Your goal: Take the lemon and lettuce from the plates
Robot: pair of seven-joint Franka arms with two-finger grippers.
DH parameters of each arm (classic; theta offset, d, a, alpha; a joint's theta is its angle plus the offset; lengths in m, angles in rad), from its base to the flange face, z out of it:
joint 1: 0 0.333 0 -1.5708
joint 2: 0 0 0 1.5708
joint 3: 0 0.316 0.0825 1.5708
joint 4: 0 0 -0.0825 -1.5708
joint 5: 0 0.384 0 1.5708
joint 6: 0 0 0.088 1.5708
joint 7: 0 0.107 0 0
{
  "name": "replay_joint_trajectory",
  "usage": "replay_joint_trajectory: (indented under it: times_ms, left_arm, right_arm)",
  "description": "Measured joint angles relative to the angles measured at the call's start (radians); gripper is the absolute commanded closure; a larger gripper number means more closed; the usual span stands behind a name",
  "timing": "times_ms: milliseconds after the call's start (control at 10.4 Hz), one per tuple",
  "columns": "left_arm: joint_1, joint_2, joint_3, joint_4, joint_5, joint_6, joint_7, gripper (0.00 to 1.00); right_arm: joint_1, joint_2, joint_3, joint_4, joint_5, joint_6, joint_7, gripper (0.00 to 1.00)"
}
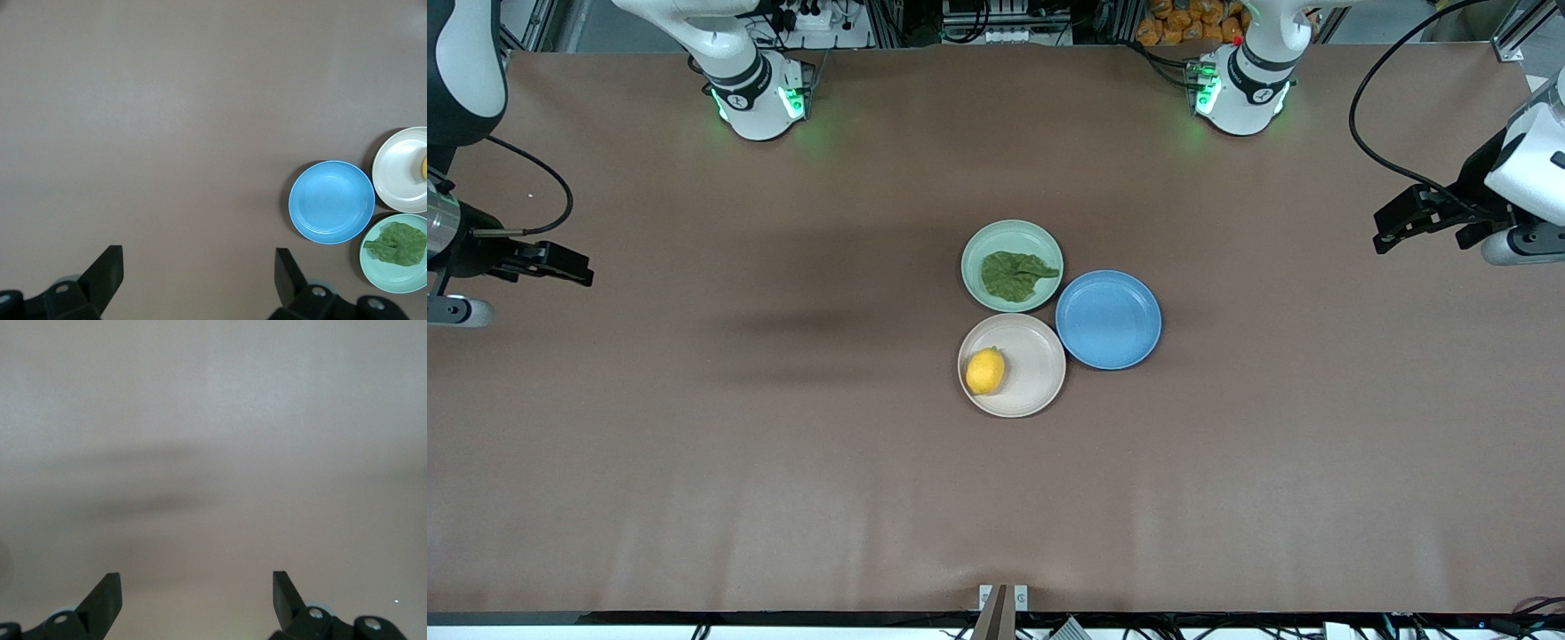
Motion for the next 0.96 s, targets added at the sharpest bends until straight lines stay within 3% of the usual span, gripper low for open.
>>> replay_joint_trajectory:
  times_ms: [575, 766, 958]
  left_arm:
    - [-0.012, 0.012, -0.013, -0.001, 0.000, 0.014, 0.016, 0.00]
    - [-0.053, 0.066, -0.061, -0.007, -0.005, 0.100, 0.018, 0.00]
    - [-0.122, 0.170, -0.103, -0.013, -0.013, 0.266, 0.011, 0.00]
  right_arm:
    - [-0.002, 0.001, -0.002, 0.023, 0.000, -0.003, 0.000, 0.00]
    - [-0.004, 0.001, -0.004, 0.030, 0.000, -0.004, 0.000, 0.00]
    - [-0.016, 0.002, -0.006, 0.035, 0.000, -0.004, 0.000, 0.00]
